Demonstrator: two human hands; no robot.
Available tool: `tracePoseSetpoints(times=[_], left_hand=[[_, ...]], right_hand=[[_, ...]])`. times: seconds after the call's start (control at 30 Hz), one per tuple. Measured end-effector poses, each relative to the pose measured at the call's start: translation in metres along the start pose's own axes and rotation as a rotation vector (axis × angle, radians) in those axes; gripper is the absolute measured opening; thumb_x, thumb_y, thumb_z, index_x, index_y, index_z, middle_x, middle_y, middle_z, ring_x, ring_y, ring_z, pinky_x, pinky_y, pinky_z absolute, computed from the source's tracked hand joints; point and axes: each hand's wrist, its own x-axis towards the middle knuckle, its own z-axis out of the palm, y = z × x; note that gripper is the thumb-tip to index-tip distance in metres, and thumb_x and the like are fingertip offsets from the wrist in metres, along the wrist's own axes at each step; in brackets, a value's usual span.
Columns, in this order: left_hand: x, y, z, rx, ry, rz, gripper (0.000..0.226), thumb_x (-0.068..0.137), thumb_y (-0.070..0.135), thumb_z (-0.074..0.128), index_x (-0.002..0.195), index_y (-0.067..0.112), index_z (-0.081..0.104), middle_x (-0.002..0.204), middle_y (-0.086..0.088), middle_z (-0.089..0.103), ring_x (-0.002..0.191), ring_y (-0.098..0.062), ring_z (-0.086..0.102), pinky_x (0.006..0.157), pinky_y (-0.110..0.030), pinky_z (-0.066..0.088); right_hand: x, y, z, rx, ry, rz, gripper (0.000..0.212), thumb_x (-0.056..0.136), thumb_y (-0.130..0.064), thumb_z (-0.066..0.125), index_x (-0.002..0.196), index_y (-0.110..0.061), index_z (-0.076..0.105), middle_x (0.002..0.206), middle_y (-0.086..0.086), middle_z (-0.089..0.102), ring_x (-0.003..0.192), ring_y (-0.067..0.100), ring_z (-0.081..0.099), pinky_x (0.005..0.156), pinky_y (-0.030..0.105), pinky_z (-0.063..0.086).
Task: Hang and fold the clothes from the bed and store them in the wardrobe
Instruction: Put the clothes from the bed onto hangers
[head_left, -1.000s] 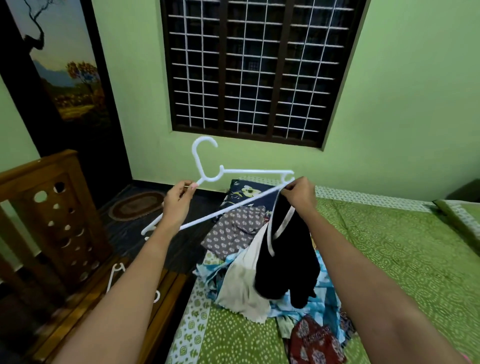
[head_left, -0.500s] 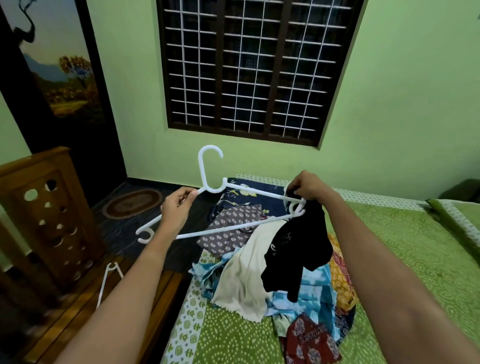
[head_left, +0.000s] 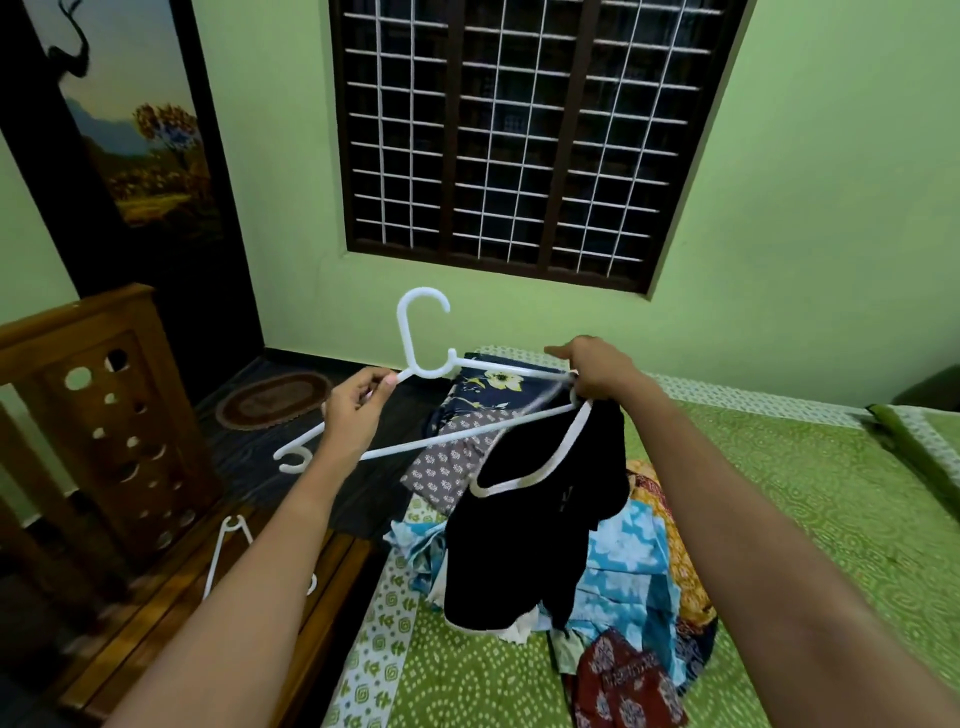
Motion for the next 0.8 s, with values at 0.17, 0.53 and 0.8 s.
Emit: tracePoseSetpoints(times=[0.17,0.53,0.8], left_hand=[[0.000,0.000,0.004,-0.031,-0.016,-0.022,0.011,0.092,0.011,0.056,0.094,0.006,0.066,0.064,-0.001,0.048,0.066,-0.012,0.039,0.059,-0.024,0.031],[-0.013,-0.005,0.030,-0.031,-0.045,-0.105,0.009,0.092,0.021,0.056,0.090,0.017,0.064,0.070,0.007,0.058,0.069,-0.011,0.048,0.074,-0.031,0.036],[-0.005,-0.003,0.022,-0.101,0.022,-0.128,0.009,0.090,0.021,0.059,0.084,0.023,0.065,0.062,0.010,0.055,0.066,-0.008,0.047,0.080,-0.035,0.035]], right_hand=[[0.010,-0.021,0.003,0.096,0.042,-0.002,0.040,0.080,0.005,0.056,0.117,-0.009,0.061,0.113,0.015,0.060,0.091,0.027,0.054,0.073,0.030,0.042],[0.003,-0.087,0.001,0.243,0.110,-0.299,0.024,0.080,0.005,0.057,0.101,0.000,0.067,0.098,0.014,0.066,0.084,0.020,0.053,0.068,0.024,0.036],[0.005,-0.077,0.015,-0.126,0.176,-0.194,0.028,0.091,0.003,0.039,0.109,-0.009,0.055,0.103,0.014,0.063,0.108,0.033,0.046,0.082,0.035,0.031]])
